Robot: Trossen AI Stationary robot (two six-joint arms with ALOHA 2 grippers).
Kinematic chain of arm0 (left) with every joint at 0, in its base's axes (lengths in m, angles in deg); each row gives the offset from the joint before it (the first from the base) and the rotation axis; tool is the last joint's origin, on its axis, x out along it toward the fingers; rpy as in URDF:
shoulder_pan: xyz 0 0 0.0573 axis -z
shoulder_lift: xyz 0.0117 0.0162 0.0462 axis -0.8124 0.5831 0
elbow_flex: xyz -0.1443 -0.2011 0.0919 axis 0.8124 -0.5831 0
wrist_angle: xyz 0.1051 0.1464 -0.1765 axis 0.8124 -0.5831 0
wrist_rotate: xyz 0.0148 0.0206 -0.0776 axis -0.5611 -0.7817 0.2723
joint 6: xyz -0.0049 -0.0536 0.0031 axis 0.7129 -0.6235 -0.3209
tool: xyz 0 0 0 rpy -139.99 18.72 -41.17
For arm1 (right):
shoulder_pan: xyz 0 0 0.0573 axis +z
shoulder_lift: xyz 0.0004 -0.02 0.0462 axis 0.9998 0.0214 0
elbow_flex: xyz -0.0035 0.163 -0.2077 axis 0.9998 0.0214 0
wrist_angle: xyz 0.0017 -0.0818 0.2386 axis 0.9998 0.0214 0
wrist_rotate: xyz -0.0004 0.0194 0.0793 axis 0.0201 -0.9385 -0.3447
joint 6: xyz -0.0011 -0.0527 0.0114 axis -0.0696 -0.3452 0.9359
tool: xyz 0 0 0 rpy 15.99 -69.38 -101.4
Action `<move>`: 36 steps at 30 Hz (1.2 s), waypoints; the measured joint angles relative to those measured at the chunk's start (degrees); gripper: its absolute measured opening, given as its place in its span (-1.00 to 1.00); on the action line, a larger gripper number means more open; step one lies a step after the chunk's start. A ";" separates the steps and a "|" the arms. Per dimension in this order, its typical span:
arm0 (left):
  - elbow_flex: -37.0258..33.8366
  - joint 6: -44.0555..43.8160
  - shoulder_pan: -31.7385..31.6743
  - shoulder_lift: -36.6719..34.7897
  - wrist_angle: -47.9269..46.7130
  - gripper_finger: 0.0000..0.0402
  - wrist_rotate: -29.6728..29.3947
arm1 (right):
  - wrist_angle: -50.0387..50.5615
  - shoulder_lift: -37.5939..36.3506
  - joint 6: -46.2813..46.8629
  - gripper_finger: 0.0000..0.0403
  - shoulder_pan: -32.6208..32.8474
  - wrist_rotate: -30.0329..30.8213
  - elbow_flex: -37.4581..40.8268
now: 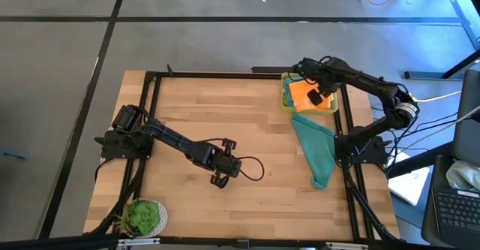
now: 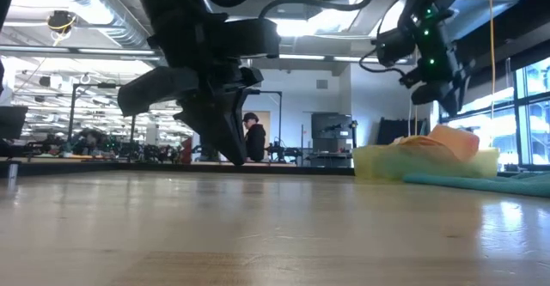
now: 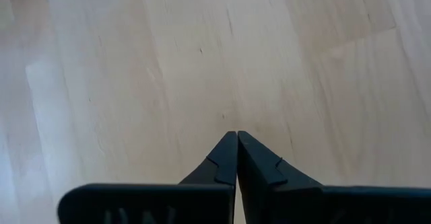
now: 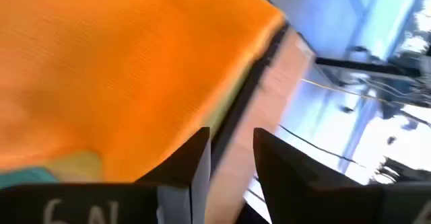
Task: Fold microfiber towels
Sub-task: Put the folded yellow microfiber cloth into the yellow bin
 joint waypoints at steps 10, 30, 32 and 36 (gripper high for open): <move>0.00 -0.03 0.06 0.00 0.14 -0.99 -0.02 | -10.17 -0.55 -4.28 -0.43 5.12 -1.11 -2.25; 0.00 -1.77 1.39 0.00 -0.11 -0.99 0.00 | -25.36 11.44 -2.00 -0.76 -7.47 -5.54 11.23; 0.00 -1.93 1.39 0.00 -0.11 -0.98 0.00 | -25.96 12.50 -2.15 -0.76 -7.54 -7.46 11.31; 0.00 -2.05 1.75 0.00 -0.11 -0.98 -0.09 | -23.24 12.29 -3.39 -0.76 -6.96 -6.32 9.78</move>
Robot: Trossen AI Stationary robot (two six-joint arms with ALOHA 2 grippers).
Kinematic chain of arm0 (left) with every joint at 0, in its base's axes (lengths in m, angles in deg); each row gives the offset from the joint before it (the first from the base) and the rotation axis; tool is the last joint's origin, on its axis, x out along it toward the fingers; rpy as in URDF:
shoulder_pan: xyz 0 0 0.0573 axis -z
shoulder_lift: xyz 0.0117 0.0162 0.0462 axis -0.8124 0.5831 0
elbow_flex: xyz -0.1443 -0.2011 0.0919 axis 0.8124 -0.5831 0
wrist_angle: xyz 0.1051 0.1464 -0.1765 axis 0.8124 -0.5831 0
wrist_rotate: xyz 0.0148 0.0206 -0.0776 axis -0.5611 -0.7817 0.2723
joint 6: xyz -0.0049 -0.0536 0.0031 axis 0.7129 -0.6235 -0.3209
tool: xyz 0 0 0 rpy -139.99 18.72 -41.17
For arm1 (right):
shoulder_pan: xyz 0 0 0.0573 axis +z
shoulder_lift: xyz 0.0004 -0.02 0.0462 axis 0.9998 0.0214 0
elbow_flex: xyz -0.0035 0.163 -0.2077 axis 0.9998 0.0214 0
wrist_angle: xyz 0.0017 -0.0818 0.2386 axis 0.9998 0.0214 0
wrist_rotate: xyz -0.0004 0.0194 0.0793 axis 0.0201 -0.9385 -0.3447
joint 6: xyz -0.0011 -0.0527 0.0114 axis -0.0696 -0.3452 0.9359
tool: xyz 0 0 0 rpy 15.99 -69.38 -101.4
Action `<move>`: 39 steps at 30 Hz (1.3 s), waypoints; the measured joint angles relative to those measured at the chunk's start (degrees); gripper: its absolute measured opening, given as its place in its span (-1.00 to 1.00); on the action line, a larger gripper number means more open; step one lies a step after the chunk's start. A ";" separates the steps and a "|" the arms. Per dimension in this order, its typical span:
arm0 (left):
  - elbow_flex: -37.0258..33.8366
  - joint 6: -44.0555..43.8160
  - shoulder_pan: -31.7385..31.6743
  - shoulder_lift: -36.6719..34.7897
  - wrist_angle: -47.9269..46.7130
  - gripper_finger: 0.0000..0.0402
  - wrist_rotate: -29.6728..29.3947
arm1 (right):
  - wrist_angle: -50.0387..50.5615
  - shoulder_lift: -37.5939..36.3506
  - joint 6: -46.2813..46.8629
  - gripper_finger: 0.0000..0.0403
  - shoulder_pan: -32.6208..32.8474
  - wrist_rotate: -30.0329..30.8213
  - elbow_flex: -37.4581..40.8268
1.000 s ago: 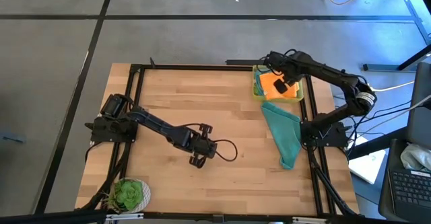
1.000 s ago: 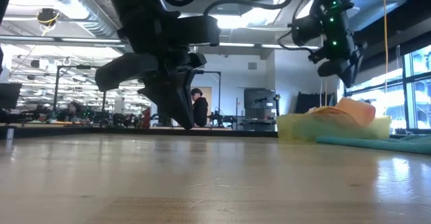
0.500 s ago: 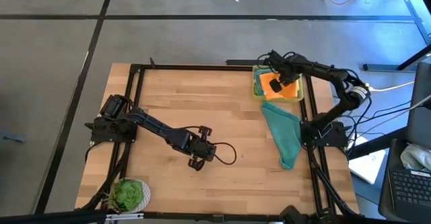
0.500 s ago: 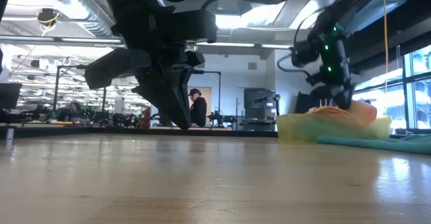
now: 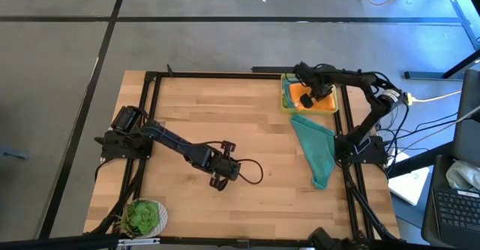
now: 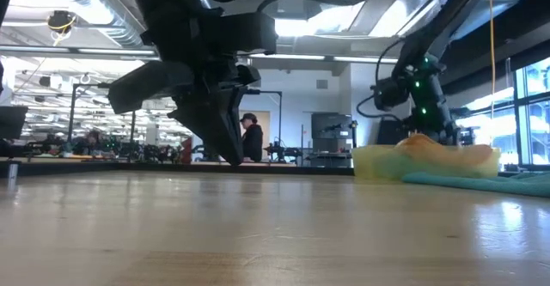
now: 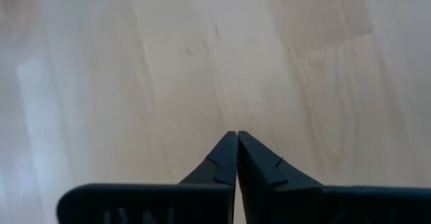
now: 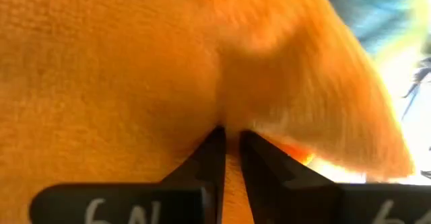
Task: Fold microfiber towels
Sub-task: Put the folded yellow microfiber cloth into the yellow bin
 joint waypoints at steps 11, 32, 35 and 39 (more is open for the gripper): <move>0.00 -0.09 0.69 0.00 0.00 -0.97 0.04 | -0.31 -12.12 3.68 -0.76 6.98 -8.79 -7.03; 0.02 -1.32 1.25 0.00 -1.22 -0.99 -0.24 | -20.43 5.58 -0.80 -0.76 8.87 -10.79 -5.85; 0.02 -1.44 1.49 0.00 -1.21 -0.98 -0.24 | -23.06 5.70 -3.22 -0.76 8.65 -8.80 -7.29; 0.02 -1.51 1.52 0.00 -1.18 -0.99 -0.24 | -26.94 4.69 -4.35 -0.76 8.65 -8.82 -9.09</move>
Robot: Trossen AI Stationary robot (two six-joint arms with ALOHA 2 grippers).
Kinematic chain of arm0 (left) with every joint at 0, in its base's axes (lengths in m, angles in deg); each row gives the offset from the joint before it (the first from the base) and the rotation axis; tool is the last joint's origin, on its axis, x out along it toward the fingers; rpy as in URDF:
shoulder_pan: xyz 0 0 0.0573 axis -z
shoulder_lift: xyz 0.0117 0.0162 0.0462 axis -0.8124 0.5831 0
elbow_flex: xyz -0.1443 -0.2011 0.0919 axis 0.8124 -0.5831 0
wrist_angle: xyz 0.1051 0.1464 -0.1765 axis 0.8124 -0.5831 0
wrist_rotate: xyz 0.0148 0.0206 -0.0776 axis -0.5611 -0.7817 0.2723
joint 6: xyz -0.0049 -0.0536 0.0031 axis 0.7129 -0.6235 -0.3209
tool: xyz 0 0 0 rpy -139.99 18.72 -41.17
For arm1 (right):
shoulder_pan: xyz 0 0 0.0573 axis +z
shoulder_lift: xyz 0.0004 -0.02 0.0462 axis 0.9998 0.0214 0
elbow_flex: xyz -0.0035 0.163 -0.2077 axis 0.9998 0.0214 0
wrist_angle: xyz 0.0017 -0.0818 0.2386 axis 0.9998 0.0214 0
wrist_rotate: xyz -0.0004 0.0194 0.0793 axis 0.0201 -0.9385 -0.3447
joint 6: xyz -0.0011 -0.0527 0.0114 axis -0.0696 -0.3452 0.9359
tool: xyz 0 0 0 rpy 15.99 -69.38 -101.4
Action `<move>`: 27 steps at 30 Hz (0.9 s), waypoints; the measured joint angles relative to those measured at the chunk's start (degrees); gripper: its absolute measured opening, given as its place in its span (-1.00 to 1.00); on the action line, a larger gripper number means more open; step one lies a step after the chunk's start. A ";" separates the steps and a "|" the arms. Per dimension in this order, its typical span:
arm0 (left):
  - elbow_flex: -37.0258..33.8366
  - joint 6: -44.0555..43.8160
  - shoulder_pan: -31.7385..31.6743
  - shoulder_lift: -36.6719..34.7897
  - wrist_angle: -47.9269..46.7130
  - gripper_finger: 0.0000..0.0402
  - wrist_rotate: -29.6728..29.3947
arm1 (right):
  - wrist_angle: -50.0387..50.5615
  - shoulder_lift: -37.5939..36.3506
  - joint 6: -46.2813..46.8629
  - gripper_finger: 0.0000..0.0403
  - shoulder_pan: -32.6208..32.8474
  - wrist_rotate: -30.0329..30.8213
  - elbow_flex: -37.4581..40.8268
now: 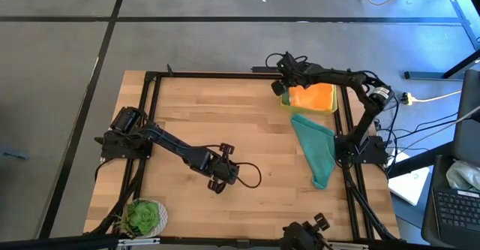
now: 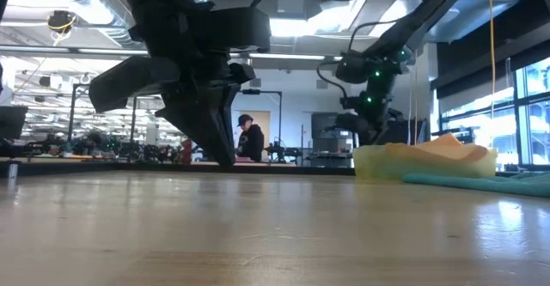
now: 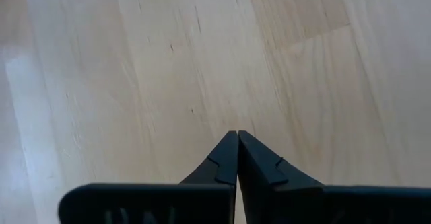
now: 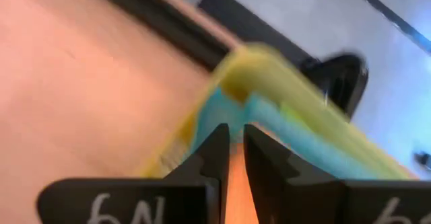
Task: Fold microfiber towels
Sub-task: Put the folded yellow microfiber cloth into the yellow bin, then fold the blue microfiber cloth
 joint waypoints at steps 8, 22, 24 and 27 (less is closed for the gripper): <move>0.00 -1.00 -0.01 0.00 0.00 -0.97 0.00 | 2.70 -0.37 -1.72 -0.76 0.00 -2.09 -0.55; 0.00 0.13 0.11 0.00 0.51 -0.99 0.02 | 25.35 -25.64 11.76 -0.76 19.89 -2.06 -0.38; 0.00 0.13 0.11 0.00 1.09 -0.99 0.00 | 23.91 -30.05 19.10 -0.76 26.69 -1.61 3.52; 0.00 0.24 0.39 0.00 3.11 -0.98 -0.04 | 23.30 -34.56 31.44 -0.76 37.11 1.03 9.52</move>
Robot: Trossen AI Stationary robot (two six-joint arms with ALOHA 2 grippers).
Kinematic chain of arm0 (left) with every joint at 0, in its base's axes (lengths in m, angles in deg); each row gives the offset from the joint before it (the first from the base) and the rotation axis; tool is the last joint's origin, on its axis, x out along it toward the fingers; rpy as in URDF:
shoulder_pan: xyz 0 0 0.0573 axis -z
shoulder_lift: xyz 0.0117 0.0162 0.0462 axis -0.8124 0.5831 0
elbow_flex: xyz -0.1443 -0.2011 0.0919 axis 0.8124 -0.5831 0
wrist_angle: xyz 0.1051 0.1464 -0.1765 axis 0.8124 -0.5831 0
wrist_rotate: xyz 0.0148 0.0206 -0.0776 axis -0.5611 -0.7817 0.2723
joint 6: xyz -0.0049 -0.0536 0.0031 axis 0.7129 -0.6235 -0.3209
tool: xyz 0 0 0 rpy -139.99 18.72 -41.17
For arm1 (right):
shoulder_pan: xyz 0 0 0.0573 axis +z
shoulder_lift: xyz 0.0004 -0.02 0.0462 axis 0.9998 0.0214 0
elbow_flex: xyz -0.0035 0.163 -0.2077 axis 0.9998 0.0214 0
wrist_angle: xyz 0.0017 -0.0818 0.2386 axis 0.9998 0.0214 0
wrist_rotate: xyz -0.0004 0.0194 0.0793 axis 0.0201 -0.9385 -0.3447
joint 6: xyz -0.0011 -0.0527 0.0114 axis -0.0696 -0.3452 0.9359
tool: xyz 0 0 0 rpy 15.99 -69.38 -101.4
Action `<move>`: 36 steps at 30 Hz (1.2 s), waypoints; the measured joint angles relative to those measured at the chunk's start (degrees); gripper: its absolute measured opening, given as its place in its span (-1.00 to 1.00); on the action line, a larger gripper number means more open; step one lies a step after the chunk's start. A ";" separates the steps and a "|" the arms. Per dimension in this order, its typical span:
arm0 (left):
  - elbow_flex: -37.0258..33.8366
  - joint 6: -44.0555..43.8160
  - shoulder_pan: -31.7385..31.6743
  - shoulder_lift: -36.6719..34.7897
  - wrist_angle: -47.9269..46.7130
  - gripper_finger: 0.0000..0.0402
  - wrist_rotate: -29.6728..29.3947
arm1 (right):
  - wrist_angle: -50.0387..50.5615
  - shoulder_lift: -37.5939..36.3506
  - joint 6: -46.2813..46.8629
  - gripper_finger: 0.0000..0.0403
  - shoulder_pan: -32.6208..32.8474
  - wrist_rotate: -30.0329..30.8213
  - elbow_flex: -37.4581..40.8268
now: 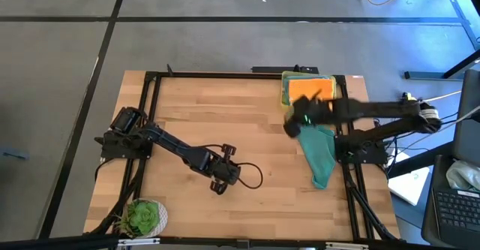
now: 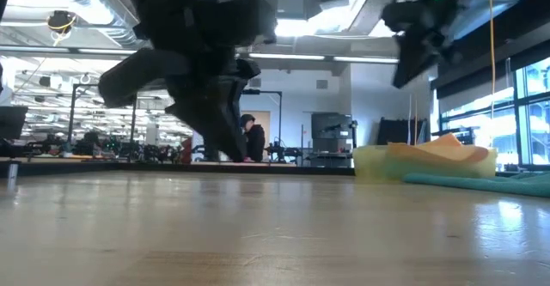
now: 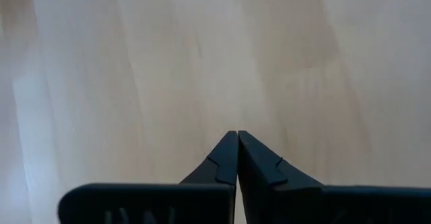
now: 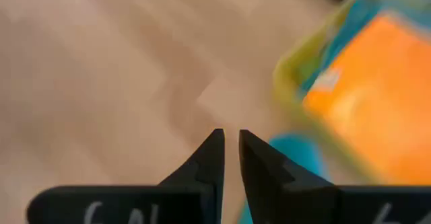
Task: Fold microfiber towels
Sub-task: Fold the blue microfiber cloth
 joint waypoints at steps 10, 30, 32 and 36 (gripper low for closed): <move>0.17 10.14 1.98 1.34 39.91 -0.98 1.55 | 2.61 -1.66 26.87 -0.76 22.84 6.63 14.46; 44.71 22.23 -2.77 33.87 37.67 -0.42 5.82 | 8.86 -8.52 8.69 -0.76 27.88 1.35 10.37; 47.77 22.79 -3.31 36.08 35.43 -0.42 6.18 | 9.12 -9.75 8.74 -0.76 28.75 1.42 10.35; 49.27 22.82 -3.74 36.80 28.27 -0.42 1.46 | 12.14 -10.88 12.79 -0.76 30.94 1.76 10.35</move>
